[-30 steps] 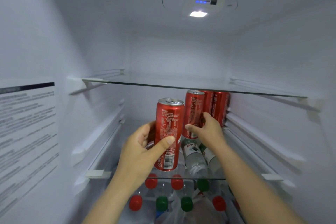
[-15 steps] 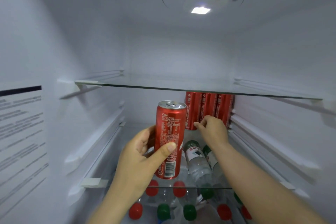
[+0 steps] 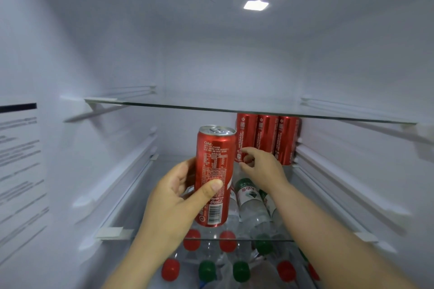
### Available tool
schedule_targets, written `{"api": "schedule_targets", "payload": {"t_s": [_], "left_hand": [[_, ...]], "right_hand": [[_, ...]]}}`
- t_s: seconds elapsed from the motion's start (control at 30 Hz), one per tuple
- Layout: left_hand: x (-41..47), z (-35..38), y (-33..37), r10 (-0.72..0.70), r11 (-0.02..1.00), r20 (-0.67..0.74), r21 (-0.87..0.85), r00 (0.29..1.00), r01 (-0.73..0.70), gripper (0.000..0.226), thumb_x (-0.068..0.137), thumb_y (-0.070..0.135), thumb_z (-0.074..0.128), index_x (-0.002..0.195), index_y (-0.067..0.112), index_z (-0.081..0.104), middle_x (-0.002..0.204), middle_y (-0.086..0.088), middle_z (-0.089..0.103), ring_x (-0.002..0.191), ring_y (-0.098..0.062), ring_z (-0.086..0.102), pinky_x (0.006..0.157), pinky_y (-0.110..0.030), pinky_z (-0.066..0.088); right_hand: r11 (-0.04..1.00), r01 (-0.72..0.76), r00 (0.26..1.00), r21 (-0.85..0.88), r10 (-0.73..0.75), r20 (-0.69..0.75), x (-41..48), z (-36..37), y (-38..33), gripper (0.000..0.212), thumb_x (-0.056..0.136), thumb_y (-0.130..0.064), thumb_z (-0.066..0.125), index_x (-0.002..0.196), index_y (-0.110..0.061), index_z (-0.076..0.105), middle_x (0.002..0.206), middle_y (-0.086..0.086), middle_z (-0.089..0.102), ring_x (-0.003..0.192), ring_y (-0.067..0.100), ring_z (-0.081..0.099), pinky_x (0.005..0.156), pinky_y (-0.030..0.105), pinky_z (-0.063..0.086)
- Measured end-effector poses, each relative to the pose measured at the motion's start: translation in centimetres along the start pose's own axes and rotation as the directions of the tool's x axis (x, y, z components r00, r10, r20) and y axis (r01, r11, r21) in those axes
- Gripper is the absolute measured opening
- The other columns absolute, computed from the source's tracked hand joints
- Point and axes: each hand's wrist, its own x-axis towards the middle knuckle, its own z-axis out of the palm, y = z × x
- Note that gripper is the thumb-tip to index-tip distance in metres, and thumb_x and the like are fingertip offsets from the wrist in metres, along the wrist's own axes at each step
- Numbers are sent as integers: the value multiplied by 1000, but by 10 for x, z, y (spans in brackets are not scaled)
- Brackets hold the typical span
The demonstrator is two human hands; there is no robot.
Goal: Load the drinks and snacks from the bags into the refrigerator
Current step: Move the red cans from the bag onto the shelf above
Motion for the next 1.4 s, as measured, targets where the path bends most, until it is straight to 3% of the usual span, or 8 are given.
{"api": "schedule_targets", "payload": {"t_s": [0.13,0.3,0.47,0.7,0.9,1.03,1.4], "left_hand": [[19,8,0,1,998,-27,69,1000,1,43,71,40,72,110,42,54,98,28,63,92,12,62,70,-7,48],[62,28,-11,20,980,-71,201,997,-5,46,81,32,71,123,24,54,110,15,60,100,-3,55,81,-19,46],[102,46,-20,-1,952,-85,304,996,27,48,82,32,71,124,17,53,123,1,61,109,-16,59,90,-32,49],[140,65,-31,-14,928,-106,370,994,52,50,83,32,71,123,9,52,124,-5,61,111,-20,58,81,-24,41],[163,74,-40,-29,927,-145,367,989,80,48,80,29,75,118,8,54,119,-7,62,107,-21,59,80,-26,43],[174,76,-47,-25,928,-164,363,986,84,50,79,29,76,118,8,53,120,-9,62,109,-23,59,85,-29,45],[181,78,-51,1,923,-177,379,984,67,54,80,29,74,123,7,50,123,-9,60,111,-23,58,81,-26,42]], "right_hand": [[988,-76,997,138,78,-11,1,-1,5,31,90,-24,62,121,-21,63,107,-6,67,92,7,60,81,23,48],[921,-218,960,323,262,-98,1,-8,18,16,89,-18,64,104,-14,68,98,-1,69,82,8,59,63,15,40],[928,-244,955,281,280,-94,3,-7,18,16,89,-21,64,103,-15,68,92,-6,63,79,5,54,58,13,35],[926,-270,947,264,305,-101,7,-7,18,12,87,-19,65,98,-16,69,99,-1,69,84,11,58,70,22,42],[921,-282,944,271,316,-93,11,-5,18,10,86,-20,66,94,-19,69,98,-2,69,89,15,62,76,28,50],[922,-275,948,272,307,-83,11,-4,17,13,85,-20,66,96,-16,70,97,-1,70,88,15,63,75,29,51],[922,-291,947,255,315,-60,12,-3,15,10,85,-22,66,93,-18,69,93,-2,68,85,16,63,78,35,54]]}}
